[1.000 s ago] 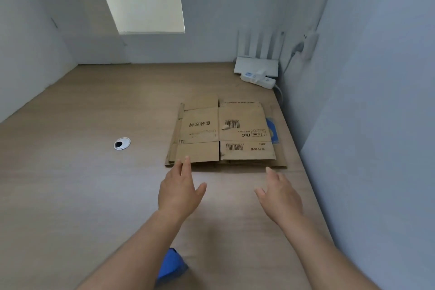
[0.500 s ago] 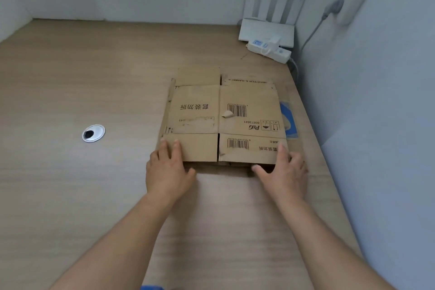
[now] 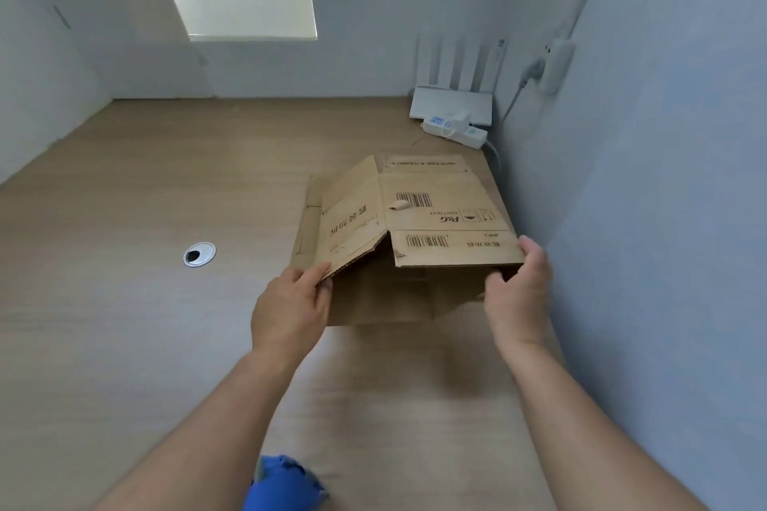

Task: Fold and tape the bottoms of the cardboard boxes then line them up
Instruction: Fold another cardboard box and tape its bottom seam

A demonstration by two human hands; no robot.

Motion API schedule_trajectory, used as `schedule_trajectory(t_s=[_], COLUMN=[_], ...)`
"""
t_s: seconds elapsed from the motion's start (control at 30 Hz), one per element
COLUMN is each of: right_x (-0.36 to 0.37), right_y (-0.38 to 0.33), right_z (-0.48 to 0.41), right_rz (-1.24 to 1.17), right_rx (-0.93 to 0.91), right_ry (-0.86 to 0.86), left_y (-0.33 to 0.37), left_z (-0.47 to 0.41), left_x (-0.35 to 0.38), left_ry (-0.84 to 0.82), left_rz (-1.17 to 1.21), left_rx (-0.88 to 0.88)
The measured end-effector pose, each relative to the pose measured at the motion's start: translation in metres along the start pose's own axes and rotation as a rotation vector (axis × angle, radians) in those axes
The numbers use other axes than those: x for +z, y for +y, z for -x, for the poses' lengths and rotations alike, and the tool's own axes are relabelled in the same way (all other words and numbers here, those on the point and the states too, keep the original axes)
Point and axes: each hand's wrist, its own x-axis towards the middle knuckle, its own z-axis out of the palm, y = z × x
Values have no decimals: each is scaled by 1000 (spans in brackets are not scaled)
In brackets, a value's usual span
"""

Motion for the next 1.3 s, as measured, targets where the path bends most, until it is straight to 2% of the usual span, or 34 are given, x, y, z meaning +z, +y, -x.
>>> schedule_trajectory(t_s=[0.1,0.17,0.23,0.4,0.5,0.63,0.7,0.8,0.93,1.03,1.2,1.3], right_x=[-26,-43,-59,-102,-135,-156,-157,-154,-149,-145,-141,-132], right_y=[-24,-33,-38,-64,-89,-103,-97,-85,-69,-62,-62,-50], right_z=[6,13,23,55,73,93,100,103,99,94,84,77], right_rz=[-160,-118,17,220,315,532,541,452,252,117,2,-226], right_rx=[59,44,-63,-421,-500,-492,-481,-418,-161,4,-74,19], right_ry=[27,-9,-20,45,-10,-209,-303,-442,-715,-837,-968,-959], left_y=[9,23,39,70,84,92,92,86,73,60,44,28], left_z=[21,39,58,101,122,141,148,153,156,151,121,98], left_x=[-22,-42,-61,-106,-132,-140,-137,-130,-113,-105,-107,-110], left_ry=[-48,-20,27,190,218,144,90,-87,-238,-401,-452,-573], left_rz=[125,327,425,432,404,367,472,590,491,420,486,543], left_rx=[87,94,58,28,0,-41,-33,50,169,179,159,84])
